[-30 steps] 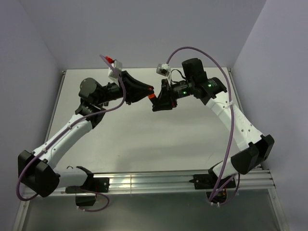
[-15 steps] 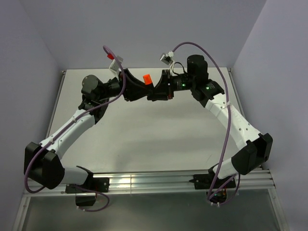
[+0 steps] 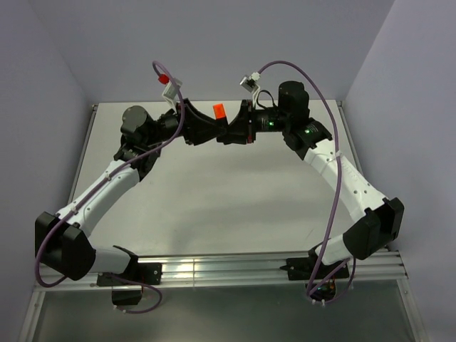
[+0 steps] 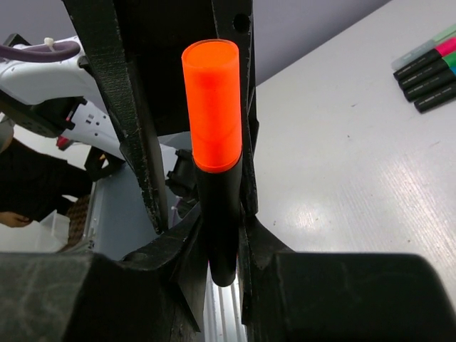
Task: Insert the pens into the pen caps
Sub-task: Press the pen cap onto the pen, then place the pen at the center of the board, then reset both arms
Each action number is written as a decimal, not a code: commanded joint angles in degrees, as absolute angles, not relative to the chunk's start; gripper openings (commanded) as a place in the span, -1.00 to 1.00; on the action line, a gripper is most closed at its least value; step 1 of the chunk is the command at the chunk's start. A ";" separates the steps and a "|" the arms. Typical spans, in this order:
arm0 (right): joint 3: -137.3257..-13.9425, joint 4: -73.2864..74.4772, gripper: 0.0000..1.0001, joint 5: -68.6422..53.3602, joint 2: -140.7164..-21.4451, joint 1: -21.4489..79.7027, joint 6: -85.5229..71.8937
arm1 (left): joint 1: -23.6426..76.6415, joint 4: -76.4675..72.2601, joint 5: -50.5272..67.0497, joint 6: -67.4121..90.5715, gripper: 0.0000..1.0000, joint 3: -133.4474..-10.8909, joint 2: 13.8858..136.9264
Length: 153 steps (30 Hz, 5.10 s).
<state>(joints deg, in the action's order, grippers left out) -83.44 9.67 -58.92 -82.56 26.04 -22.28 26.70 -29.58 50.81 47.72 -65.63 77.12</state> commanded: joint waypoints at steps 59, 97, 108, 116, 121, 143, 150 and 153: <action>-77.78 13.01 1.00 -44.21 -76.03 15.47 -12.04 | 11.18 32.96 29.10 13.18 -0.99 -90.52 103.87; -77.08 14.15 1.00 -45.09 -77.96 14.76 -11.08 | 2.37 43.24 16.79 8.09 -0.88 -109.95 132.09; -77.34 14.33 1.00 -45.26 -77.96 14.77 -11.07 | 2.29 45.35 15.21 7.03 -0.51 -112.76 133.95; -77.52 14.33 1.00 -45.70 -77.96 14.68 -11.25 | 2.20 44.91 14.06 6.86 -0.17 -112.68 132.89; -77.52 14.24 1.00 -46.23 -77.87 14.77 -11.16 | 2.20 44.47 14.50 7.03 -0.15 -112.76 131.93; -75.41 15.20 1.00 -41.84 -75.68 14.33 -8.45 | 5.27 29.81 10.89 -1.73 0.99 -102.32 106.89; -67.35 16.70 1.00 -32.18 -69.97 8.80 -2.47 | 13.09 23.12 17.82 -2.99 0.99 -94.40 95.54; -63.13 17.22 1.00 -31.64 -69.26 4.42 -0.71 | 13.62 21.89 20.21 -0.62 0.99 -90.36 94.05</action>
<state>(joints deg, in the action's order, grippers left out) -66.17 16.91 -35.44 -71.18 8.08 -4.51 13.93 24.71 15.55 -1.37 -94.02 95.24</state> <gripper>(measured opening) 0.997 0.994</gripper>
